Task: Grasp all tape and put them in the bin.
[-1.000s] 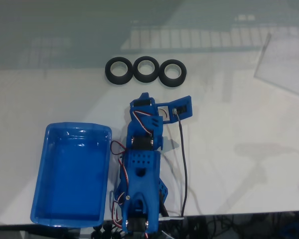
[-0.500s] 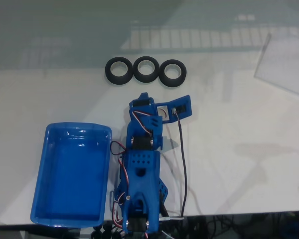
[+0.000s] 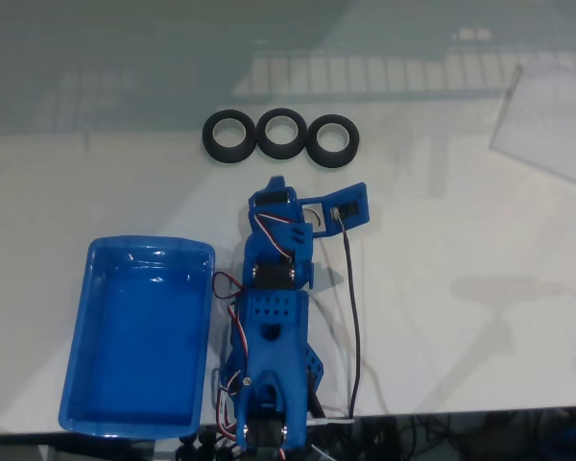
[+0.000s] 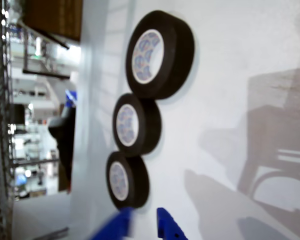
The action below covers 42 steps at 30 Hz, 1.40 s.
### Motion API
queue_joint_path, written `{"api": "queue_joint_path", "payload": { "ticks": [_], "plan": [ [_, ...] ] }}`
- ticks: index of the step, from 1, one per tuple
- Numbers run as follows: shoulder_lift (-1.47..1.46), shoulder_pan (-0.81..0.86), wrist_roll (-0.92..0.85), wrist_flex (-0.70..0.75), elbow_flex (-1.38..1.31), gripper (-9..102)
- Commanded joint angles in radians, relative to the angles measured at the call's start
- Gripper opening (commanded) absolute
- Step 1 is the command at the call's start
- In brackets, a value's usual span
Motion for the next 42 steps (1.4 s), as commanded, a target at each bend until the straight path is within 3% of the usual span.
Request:
{"api": "queue_joint_path", "payload": {
  "ticks": [1,6,19,32,42],
  "plan": [
    [0.015,-0.029,0.003,-0.012,0.029,20],
    [-0.135,-0.069,0.015,-0.014,-0.153,28],
    [-1.212,-0.193,0.087,0.135,-1.088,32],
    [-1.815,-0.221,0.021,0.439,-1.562,33],
    [-2.013,-0.232,-0.012,0.469,-1.713,32]
  ]
}}
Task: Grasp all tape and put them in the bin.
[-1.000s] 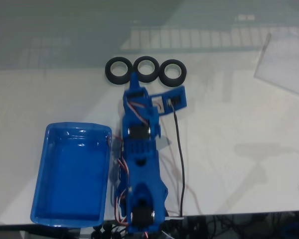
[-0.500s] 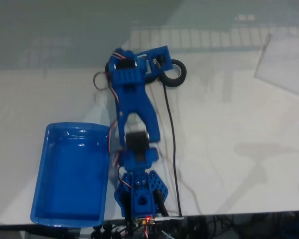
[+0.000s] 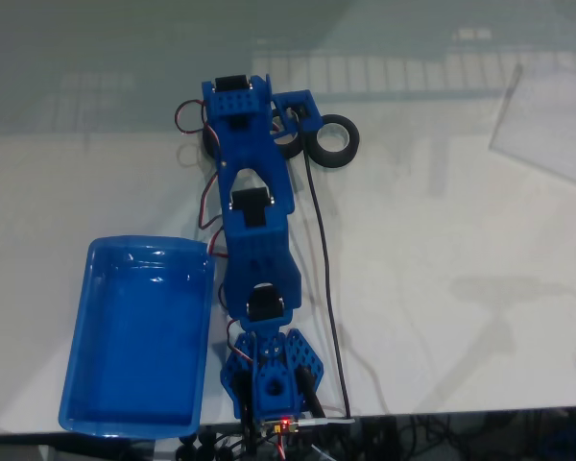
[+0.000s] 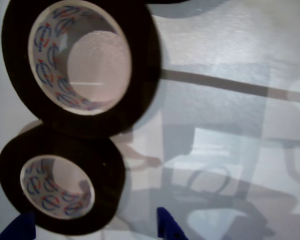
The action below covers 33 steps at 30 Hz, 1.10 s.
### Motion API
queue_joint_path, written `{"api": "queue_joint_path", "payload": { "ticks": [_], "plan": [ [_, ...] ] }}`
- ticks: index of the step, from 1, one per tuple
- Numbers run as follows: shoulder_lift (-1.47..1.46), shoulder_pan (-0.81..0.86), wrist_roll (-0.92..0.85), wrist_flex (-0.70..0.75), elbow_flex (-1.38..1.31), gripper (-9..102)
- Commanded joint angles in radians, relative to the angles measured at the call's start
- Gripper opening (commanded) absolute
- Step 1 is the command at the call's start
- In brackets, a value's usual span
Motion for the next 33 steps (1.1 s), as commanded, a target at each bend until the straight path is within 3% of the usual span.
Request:
{"api": "queue_joint_path", "payload": {
  "ticks": [1,20,22,25,33],
  "plan": [
    [-0.02,-0.014,-0.02,0.003,-0.08,32],
    [-0.163,-0.031,-0.026,-0.071,-0.123,23],
    [-0.169,-0.031,-0.028,-0.078,-0.126,19],
    [-0.17,-0.034,-0.032,-0.089,-0.129,1],
    [-0.133,-0.035,-0.017,-0.092,-0.13,0]
  ]
}}
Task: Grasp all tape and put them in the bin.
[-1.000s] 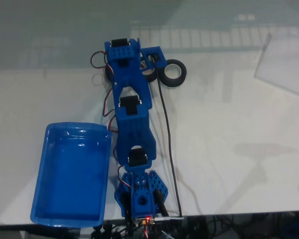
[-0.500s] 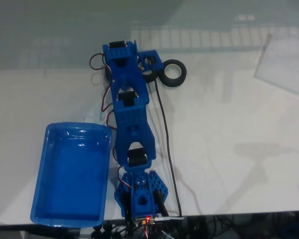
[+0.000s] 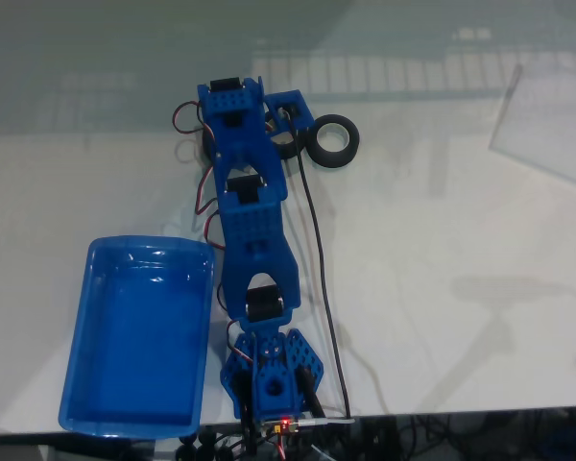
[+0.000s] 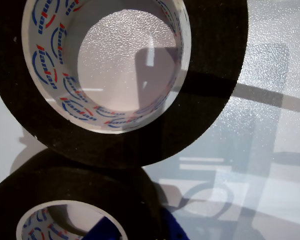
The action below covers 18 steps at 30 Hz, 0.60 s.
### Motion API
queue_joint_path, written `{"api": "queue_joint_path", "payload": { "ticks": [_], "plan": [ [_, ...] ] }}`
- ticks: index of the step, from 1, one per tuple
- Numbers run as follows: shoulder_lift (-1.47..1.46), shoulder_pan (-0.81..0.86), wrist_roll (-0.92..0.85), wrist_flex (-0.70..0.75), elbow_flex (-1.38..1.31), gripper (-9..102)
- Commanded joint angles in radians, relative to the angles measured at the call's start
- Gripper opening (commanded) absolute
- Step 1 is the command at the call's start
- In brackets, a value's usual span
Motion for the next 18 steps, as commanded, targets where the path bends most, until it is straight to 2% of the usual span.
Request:
{"api": "queue_joint_path", "payload": {
  "ticks": [1,11,18],
  "plan": [
    [0.064,-0.017,0.005,-0.018,-0.043,0],
    [0.535,-0.114,0.028,0.018,0.012,0],
    [1.069,-0.253,-0.057,0.018,0.33,0]
  ]
}}
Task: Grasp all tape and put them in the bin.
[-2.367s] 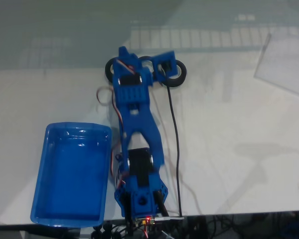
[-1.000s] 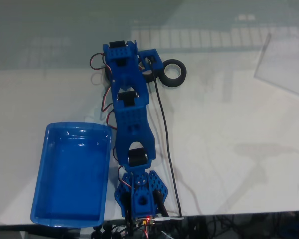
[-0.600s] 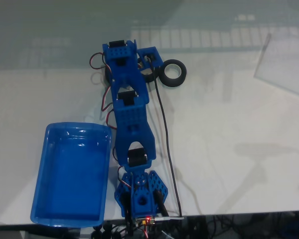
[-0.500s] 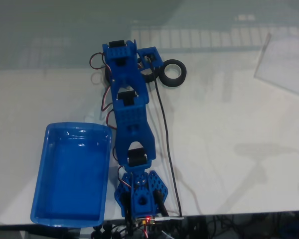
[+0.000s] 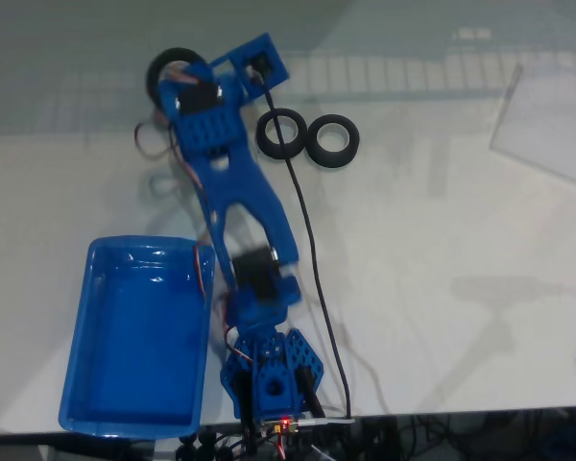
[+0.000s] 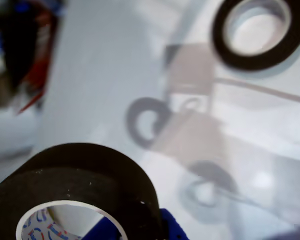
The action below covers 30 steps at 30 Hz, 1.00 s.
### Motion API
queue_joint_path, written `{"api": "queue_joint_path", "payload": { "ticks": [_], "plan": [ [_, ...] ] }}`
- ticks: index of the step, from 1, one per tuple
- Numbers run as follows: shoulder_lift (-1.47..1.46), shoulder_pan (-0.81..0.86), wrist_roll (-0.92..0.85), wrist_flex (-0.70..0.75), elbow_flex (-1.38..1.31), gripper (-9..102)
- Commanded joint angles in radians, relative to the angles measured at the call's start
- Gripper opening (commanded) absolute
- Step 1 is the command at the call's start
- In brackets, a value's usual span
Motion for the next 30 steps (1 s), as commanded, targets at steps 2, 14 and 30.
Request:
{"api": "queue_joint_path", "payload": {
  "ticks": [2,14,30],
  "plan": [
    [0.428,-0.117,-0.071,0.011,0.212,0],
    [0.969,-0.555,-0.156,0.175,0.572,0],
    [1.224,-0.759,-0.21,0.083,1.039,0]
  ]
}}
